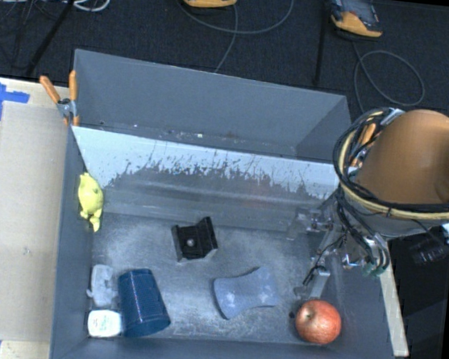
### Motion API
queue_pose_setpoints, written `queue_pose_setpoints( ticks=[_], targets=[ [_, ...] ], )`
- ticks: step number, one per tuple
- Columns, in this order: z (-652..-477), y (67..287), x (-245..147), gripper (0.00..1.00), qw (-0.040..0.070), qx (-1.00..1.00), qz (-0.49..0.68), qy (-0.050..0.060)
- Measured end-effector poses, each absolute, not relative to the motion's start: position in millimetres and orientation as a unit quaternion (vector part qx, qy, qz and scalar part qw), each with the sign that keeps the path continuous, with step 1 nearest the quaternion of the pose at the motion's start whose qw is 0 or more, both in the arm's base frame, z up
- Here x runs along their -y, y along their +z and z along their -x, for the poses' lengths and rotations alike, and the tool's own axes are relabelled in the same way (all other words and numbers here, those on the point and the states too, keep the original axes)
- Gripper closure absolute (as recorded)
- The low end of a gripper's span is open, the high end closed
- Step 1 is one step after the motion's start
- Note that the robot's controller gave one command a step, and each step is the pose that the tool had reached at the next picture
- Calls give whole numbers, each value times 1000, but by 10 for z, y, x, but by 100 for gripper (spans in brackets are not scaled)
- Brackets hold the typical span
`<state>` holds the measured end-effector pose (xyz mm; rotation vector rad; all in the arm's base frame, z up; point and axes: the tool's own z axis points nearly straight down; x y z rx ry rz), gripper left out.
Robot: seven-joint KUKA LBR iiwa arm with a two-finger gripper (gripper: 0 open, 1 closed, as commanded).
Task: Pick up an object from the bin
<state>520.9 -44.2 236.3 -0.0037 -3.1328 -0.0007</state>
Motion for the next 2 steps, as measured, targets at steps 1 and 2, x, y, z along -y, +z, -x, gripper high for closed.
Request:
queue_pose_setpoints(
  ticks=[1, 2],
  targets=[
    [-5224, 2406, 440, 0, 0, 1000, 1, 0],
    [-5207, 1961, 351, 0, -1, 997, -72, 0]
  ],
)
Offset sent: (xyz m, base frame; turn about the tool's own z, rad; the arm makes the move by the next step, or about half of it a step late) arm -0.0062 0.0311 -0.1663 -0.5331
